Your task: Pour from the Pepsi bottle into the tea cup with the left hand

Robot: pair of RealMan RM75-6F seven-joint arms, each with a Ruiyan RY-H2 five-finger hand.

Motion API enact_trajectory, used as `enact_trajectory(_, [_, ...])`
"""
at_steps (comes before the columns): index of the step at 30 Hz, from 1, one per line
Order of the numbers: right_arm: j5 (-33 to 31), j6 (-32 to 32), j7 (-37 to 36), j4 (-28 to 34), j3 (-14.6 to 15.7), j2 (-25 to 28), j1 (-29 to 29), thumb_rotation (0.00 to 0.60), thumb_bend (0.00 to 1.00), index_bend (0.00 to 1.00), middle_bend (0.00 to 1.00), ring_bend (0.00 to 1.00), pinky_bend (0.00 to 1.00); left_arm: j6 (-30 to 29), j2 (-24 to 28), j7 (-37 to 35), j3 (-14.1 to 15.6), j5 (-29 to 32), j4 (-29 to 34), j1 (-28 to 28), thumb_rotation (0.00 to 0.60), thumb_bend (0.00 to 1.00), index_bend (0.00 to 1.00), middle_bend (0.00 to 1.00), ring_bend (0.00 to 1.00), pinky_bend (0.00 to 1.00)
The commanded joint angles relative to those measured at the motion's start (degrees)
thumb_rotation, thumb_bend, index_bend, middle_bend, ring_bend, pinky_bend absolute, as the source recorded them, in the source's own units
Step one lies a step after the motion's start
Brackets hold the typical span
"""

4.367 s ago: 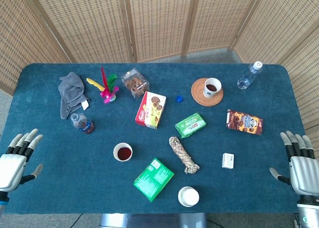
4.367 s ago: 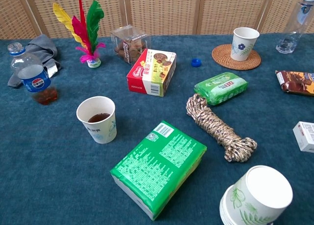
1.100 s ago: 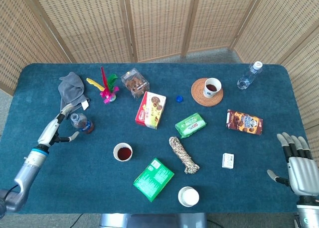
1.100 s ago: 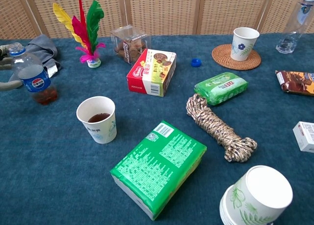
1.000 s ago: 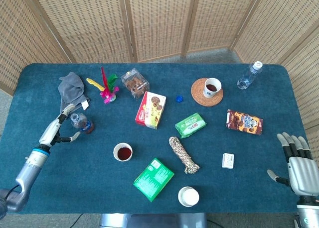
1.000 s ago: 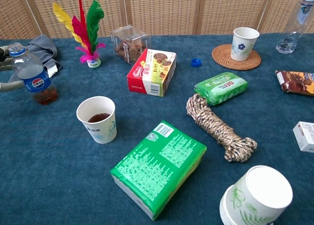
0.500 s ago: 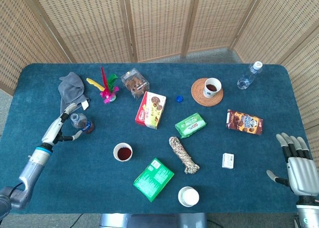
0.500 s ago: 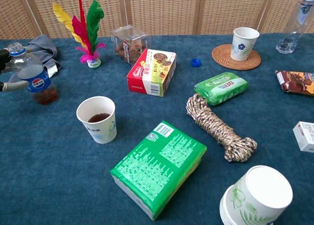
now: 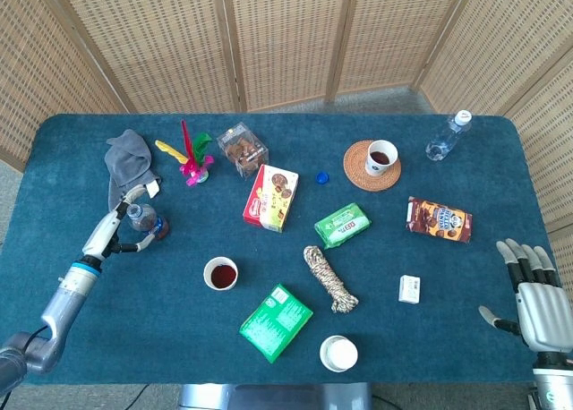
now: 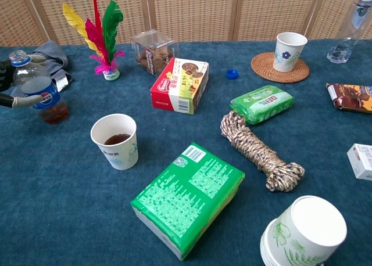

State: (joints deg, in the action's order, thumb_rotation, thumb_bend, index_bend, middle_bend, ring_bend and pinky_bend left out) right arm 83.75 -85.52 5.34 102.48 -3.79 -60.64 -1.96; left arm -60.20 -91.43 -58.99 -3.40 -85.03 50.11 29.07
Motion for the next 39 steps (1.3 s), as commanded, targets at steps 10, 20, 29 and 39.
enact_trajectory(10, [0.11, 0.09, -0.45, 0.17, 0.11, 0.26, 0.01, 0.6, 0.08, 0.0, 0.0, 0.0, 0.0, 1.22, -1.06, 0.47, -0.29, 0.77, -0.32, 0.6, 0.6, 0.4, 0.0, 0.0, 0.0, 0.0])
enact_trajectory(20, [0.2, 0.16, -0.85, 0.17, 0.18, 0.39, 0.01, 0.6, 0.08, 0.0, 0.0, 0.0, 0.0, 1.38, -2.35, 3.29, -1.31, 2.38, -0.67, 0.5, 0.6, 0.48, 0.14, 0.12, 0.01, 0.11])
enact_trajectory(29, [0.34, 0.02, -0.95, 0.21, 0.22, 0.47, 0.07, 0.6, 0.08, 0.0, 0.0, 0.0, 0.0, 0.43, -3.25, 5.74, -2.5, 3.59, -0.46, 0.11, 0.6, 0.48, 0.32, 0.28, 0.13, 0.23])
enact_trajectory(39, [0.48, 0.03, -0.98, 0.3, 0.32, 0.54, 0.09, 0.6, 0.08, 0.0, 0.0, 0.0, 0.0, -1.1, -2.54, 7.21, -3.17, 3.75, 1.3, -0.4, 0.6, 0.5, 0.36, 0.33, 0.19, 0.33])
